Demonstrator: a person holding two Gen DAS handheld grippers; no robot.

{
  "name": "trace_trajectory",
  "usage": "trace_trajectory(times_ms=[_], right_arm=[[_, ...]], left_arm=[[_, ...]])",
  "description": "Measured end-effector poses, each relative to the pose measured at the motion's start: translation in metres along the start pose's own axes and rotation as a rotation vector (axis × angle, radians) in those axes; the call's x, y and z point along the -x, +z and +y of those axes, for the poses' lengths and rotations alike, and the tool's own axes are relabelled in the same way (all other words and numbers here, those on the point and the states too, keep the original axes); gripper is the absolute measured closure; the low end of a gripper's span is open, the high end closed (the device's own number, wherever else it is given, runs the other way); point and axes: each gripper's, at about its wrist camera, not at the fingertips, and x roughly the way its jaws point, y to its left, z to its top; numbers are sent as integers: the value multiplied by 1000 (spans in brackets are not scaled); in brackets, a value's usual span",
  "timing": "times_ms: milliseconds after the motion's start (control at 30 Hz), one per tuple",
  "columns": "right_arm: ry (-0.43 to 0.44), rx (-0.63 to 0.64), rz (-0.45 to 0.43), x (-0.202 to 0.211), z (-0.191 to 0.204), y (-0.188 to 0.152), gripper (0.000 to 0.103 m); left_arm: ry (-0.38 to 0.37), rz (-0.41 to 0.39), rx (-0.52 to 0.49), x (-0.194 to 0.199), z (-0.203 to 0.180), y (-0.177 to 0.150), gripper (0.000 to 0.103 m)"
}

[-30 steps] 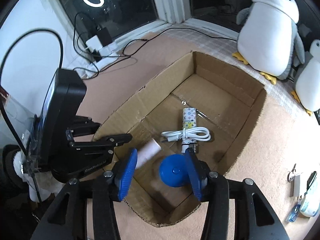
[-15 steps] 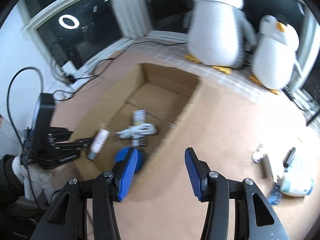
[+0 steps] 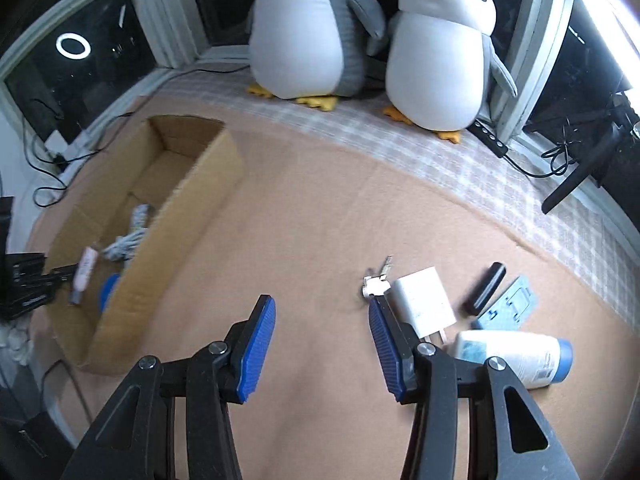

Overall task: Organize rigid objects
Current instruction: 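Move the right gripper back and grasp the keys on a ring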

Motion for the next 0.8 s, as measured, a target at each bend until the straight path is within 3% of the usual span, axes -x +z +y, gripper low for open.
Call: trace_trajectory(times_ms=[100, 800], right_arm=[[-8, 2, 30, -12, -7, 4, 76], [-66, 12, 121, -55, -19, 17, 87]], left_arm=[[0, 1, -1, 0, 0, 0, 90], [-1, 1, 2, -1, -1, -3, 90]])
